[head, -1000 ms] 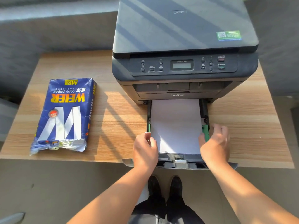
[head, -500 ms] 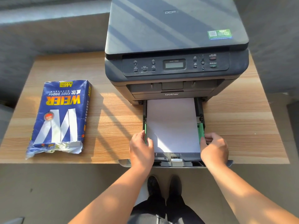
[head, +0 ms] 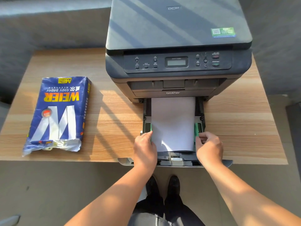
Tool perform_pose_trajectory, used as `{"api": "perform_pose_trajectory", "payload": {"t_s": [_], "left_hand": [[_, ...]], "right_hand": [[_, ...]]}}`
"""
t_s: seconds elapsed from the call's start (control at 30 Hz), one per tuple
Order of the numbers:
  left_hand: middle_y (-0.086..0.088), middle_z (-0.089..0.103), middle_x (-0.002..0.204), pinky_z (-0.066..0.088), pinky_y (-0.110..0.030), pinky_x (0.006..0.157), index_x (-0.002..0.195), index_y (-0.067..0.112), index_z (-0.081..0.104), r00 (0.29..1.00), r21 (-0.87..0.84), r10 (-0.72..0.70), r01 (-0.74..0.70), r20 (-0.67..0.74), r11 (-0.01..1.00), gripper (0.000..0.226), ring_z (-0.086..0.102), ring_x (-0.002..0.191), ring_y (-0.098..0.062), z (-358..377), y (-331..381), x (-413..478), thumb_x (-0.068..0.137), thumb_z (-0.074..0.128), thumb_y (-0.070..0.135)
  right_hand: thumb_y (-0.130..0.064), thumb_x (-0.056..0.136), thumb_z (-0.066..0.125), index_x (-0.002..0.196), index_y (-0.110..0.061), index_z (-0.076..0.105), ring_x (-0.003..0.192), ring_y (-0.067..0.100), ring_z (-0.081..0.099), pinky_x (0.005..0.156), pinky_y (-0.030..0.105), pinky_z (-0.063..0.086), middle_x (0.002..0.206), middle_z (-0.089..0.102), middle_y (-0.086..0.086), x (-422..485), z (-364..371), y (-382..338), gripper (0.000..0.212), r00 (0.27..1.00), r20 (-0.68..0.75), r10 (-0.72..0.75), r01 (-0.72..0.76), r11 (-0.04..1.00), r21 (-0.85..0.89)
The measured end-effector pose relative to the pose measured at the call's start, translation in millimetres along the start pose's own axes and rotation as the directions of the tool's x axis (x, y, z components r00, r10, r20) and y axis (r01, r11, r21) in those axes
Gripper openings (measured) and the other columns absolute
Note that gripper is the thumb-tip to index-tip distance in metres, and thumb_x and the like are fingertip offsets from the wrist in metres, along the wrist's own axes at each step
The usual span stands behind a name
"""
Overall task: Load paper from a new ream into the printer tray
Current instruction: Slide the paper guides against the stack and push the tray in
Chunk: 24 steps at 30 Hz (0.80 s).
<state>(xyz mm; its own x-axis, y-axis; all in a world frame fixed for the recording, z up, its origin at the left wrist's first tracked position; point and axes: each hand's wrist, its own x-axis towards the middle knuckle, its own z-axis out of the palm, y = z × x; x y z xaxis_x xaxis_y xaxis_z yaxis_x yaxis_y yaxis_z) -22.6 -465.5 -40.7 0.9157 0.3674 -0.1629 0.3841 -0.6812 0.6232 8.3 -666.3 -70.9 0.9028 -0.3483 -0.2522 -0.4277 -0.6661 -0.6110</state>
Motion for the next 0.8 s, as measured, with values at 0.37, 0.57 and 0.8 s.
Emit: {"api": "perform_pose_trajectory", "payload": {"t_s": [0.37,0.57,0.8], "left_hand": [[-0.007,0.070,0.114,0.041,-0.021,0.091,0.118,0.006,0.068,0.998,0.074,0.050,-0.054,0.047,0.996,0.039,0.059,0.112,-0.022,3.0,0.3,1.7,0.084,0.054,-0.007],[-0.003,0.070,0.106,0.051,-0.030,0.081,0.106,0.009,0.073,0.994,0.187,0.066,-0.081,0.088,0.979,0.029,0.061,0.105,-0.022,-8.9,-11.7,6.4,0.086,0.056,-0.002],[-0.001,0.069,0.106,0.056,-0.040,0.077,0.103,0.011,0.074,0.988,0.294,0.089,-0.123,0.126,0.948,0.021,0.062,0.100,-0.024,-23.0,-20.9,7.8,0.088,0.060,0.004]], "right_hand": [[-0.018,0.085,0.065,0.095,-0.010,0.066,0.084,0.032,0.062,0.069,0.047,0.055,0.090,0.068,0.009,-4.8,1.5,-9.5,0.013,0.986,0.006,-0.169,0.166,0.960,-0.223],[-0.012,0.085,0.063,0.097,-0.004,0.063,0.075,0.037,0.061,0.060,0.044,0.053,0.095,0.065,0.016,-2.0,-1.5,1.3,0.014,0.981,-0.026,-0.193,0.185,0.964,-0.191],[-0.007,0.080,0.065,0.096,-0.003,0.062,0.088,0.038,0.058,0.057,0.037,0.043,0.095,0.063,0.017,1.7,-4.5,3.3,0.017,0.976,-0.090,-0.199,0.171,0.951,-0.257]]}}
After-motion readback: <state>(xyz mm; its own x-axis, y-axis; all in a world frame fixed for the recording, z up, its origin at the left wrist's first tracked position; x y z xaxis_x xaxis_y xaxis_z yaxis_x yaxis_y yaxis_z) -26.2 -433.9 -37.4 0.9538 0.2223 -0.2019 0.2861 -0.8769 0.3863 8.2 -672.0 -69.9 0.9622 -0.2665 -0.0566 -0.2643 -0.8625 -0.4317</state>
